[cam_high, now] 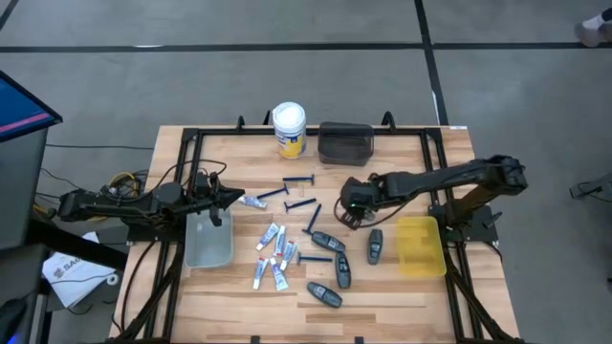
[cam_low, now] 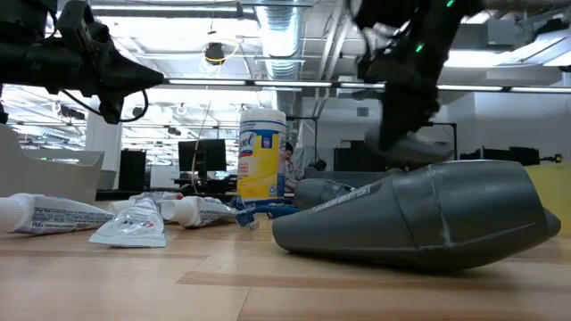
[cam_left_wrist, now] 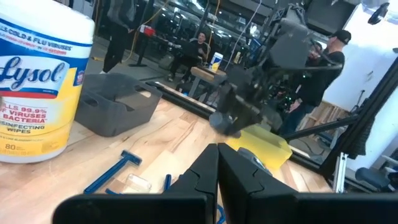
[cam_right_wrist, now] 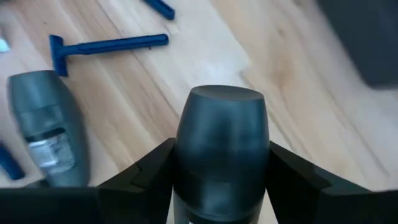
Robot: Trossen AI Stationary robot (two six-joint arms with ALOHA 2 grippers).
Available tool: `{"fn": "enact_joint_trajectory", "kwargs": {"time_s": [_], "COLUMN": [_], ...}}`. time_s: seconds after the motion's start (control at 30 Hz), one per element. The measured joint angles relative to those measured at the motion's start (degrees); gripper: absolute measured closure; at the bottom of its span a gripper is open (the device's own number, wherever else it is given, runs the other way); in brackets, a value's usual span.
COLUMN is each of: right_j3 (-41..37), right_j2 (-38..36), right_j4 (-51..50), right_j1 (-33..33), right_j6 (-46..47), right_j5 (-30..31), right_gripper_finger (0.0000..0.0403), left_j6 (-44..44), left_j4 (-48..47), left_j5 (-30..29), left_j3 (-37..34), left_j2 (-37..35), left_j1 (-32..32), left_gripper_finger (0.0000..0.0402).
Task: Pick & Place Travel size toiletries
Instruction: Put the black deodorant into the yellow bin
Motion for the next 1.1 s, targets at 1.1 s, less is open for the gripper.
{"fn": "enact_joint_trajectory", "kwargs": {"time_s": [1.1], "right_j3": [-10.9], "right_j2": [-10.5], "right_j4": [-34.8], "right_j1": [42.8], "right_j6": [73.9], "right_j5": [-1.2], "right_gripper_finger": [0.0191], "left_j6": [0.0], "left_j4": [0.7], "left_j5": [0.0], "left_j3": [0.0], "left_j2": [0.9], "left_j1": [0.0], "left_gripper_finger": [0.0401]}}
